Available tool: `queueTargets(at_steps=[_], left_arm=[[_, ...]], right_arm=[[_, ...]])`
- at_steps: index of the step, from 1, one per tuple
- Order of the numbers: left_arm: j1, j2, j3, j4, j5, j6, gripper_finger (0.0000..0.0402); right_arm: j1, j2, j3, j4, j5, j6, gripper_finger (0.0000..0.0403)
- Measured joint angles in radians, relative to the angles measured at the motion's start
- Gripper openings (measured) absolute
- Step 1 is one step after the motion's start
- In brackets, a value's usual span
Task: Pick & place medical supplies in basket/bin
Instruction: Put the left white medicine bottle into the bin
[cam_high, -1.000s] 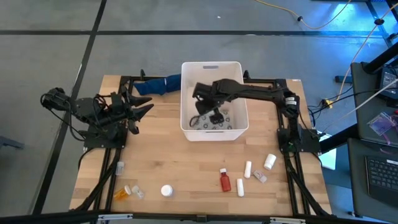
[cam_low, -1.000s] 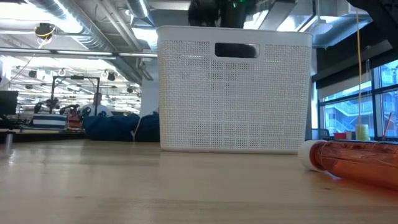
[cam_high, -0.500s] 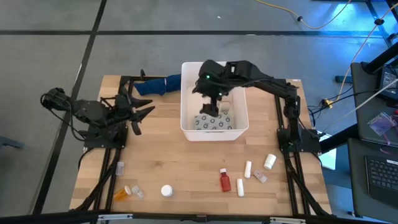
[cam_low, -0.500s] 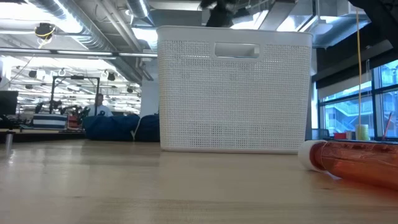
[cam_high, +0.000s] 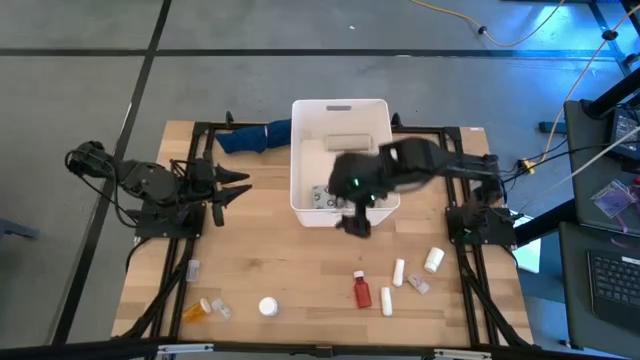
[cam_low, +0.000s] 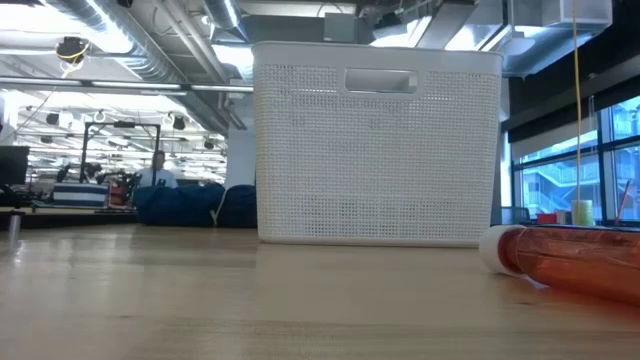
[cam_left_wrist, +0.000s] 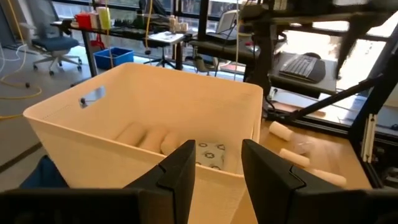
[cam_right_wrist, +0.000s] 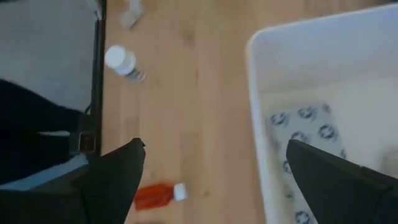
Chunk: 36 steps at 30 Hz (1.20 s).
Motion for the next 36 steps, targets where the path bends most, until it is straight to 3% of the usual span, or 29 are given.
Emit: queueTargets(at_steps=[7,13,20,24,29,36], left_arm=[[0.000,0.000,0.000,0.011,0.001,-0.005,0.0125],[0.000,0.004,0.000,0.015,-0.003,-0.020,0.0125],[0.000,0.004,0.000,0.013,0.005,-0.067,0.0125],[0.000,0.004,0.000,0.008,0.040,-0.085,0.0125],[0.000,0.004,0.000,0.008,0.058,-0.147,0.0131],[0.000,0.014,0.000,0.000,0.065,-0.179,0.0197]], right_arm=[[0.232,-0.006,-0.006,-0.063,0.130,0.161,0.0388],[0.445,-0.006,-0.108,0.064,0.324,0.244,0.0388],[0.541,-0.009,-0.272,0.253,0.383,0.306,0.0388],[0.545,-0.045,-0.422,0.446,0.368,0.263,0.0388],[0.538,-0.192,-0.709,0.713,0.355,0.225,0.0388],[0.528,-0.436,-1.099,1.122,0.370,0.217,0.0388]])
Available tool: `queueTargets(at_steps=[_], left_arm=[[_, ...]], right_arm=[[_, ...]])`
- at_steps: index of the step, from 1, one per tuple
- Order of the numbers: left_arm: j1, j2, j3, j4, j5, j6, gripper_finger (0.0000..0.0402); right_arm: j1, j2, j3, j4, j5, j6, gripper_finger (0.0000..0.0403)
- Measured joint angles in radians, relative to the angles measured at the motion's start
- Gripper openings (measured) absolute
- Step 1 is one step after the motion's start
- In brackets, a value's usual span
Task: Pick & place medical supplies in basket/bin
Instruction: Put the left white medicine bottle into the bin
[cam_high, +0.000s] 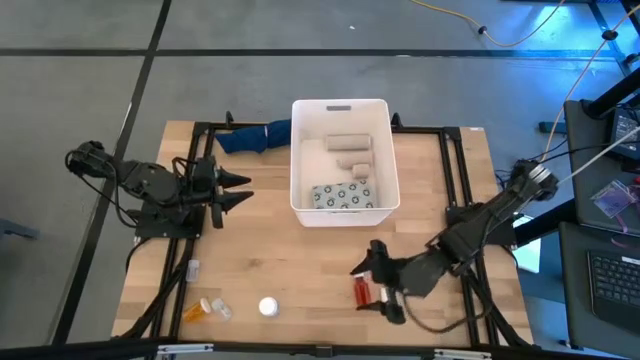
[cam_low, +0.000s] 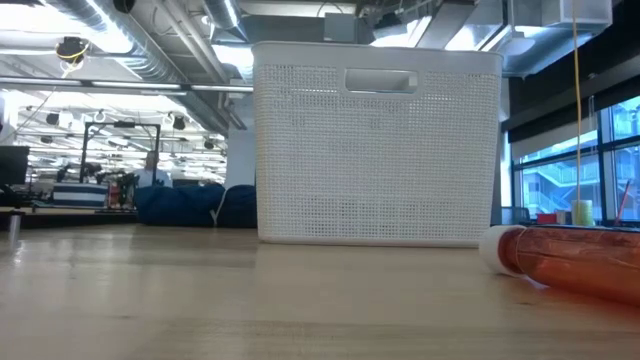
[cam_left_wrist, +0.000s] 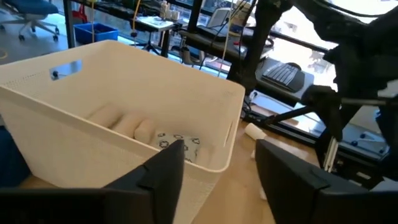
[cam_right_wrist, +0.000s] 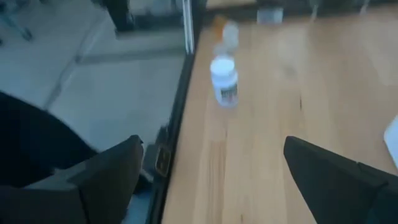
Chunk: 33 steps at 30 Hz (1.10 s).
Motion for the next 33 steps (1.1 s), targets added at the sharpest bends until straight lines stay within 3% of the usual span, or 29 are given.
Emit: queueTargets(at_steps=[6,11,15,33], left_arm=[[0.000,0.018,0.000,-0.035,-0.008,0.000,0.0255],[0.000,0.030,0.000,-0.062,0.011,-0.026,0.0261],[0.000,0.040,0.000,-0.047,0.018,-0.043,0.0261],[0.000,0.043,0.000,-0.029,0.095,0.000,0.0263]], right_arm=[[0.001,-0.145,-0.248,0.305,0.124,-0.042,0.0388],[0.001,-0.191,-0.343,0.383,0.308,-0.036,0.0388],[-0.003,-0.190,-0.352,0.379,0.391,-0.047,0.0388],[-0.030,-0.190,-0.352,0.377,0.396,-0.123,0.0388]])
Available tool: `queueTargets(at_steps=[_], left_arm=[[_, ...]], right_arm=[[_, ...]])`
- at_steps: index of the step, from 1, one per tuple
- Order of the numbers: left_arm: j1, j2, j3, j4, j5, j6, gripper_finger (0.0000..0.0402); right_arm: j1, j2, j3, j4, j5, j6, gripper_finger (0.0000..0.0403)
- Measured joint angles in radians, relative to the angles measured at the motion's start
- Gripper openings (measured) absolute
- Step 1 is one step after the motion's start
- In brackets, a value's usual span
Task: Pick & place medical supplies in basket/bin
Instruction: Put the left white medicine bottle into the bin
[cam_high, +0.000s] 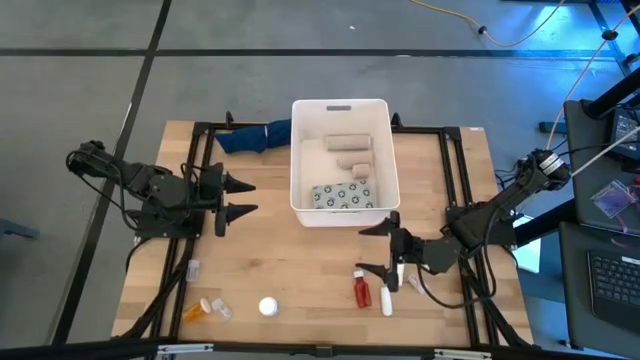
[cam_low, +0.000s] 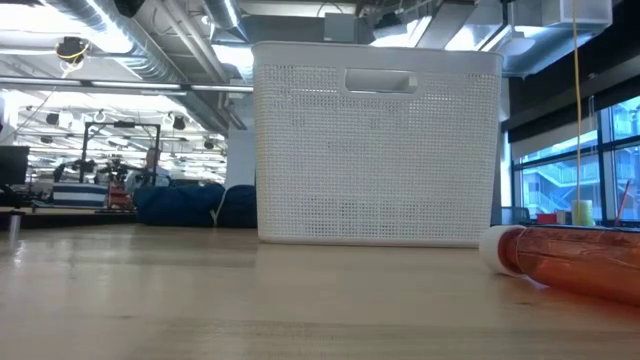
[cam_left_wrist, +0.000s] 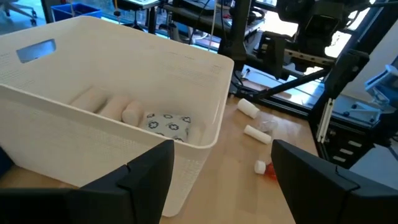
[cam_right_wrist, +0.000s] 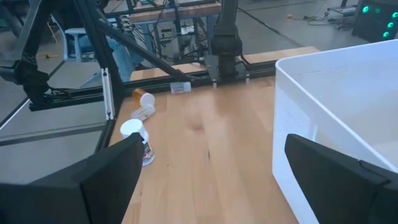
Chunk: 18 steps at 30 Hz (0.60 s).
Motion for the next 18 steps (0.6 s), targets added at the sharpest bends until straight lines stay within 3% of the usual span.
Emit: queueTargets(at_steps=[4,13,18], left_arm=[[0.000,0.001,0.000,0.000,0.002,0.036,0.0272],[0.000,0.061,0.000,0.008,-0.031,0.019,0.0342],[0.003,0.088,0.000,0.033,0.069,-0.053,0.0347]], right_arm=[[-0.010,0.000,0.000,-0.002,0.000,-0.004,0.0388],[-0.030,0.000,0.000,-0.003,0.000,-0.020,0.0388],[-0.029,0.000,0.000,-0.003,0.000,-0.019,0.0388]])
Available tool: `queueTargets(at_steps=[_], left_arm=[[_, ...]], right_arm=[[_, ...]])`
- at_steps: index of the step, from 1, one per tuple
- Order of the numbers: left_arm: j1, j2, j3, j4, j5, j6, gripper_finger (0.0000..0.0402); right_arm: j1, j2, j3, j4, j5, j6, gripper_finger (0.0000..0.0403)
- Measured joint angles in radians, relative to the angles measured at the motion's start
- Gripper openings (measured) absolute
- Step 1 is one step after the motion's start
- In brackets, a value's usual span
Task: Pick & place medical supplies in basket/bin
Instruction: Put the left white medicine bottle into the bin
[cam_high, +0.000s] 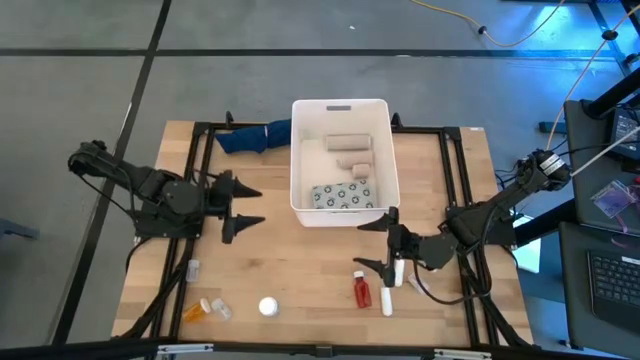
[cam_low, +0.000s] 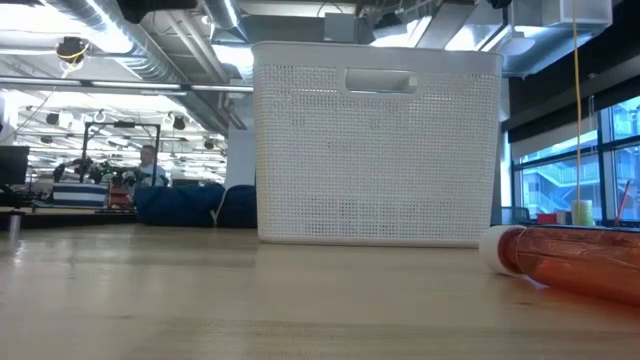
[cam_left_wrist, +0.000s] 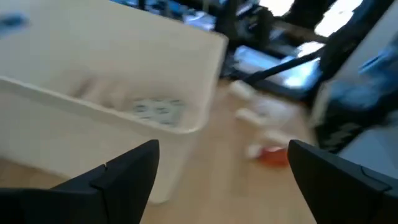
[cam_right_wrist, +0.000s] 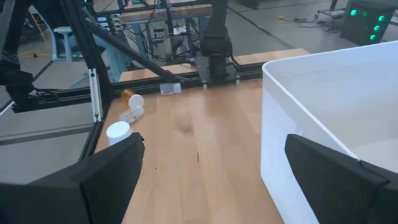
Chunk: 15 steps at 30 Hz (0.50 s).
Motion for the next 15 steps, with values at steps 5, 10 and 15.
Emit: queueTargets(at_steps=[5,10,15], left_arm=[[-0.006,0.101,0.071,-0.012,0.146,0.044,0.0347],[-0.068,0.287,0.210,-0.141,0.171,0.129,0.0347],[-0.135,0.491,0.383,-0.345,0.220,0.126,0.0347]], right_arm=[[0.000,0.000,0.000,0.000,0.000,0.000,0.0388],[0.000,0.000,0.000,0.000,-0.001,0.017,0.0388],[0.000,0.001,0.000,-0.005,-0.041,0.054,0.0388]])
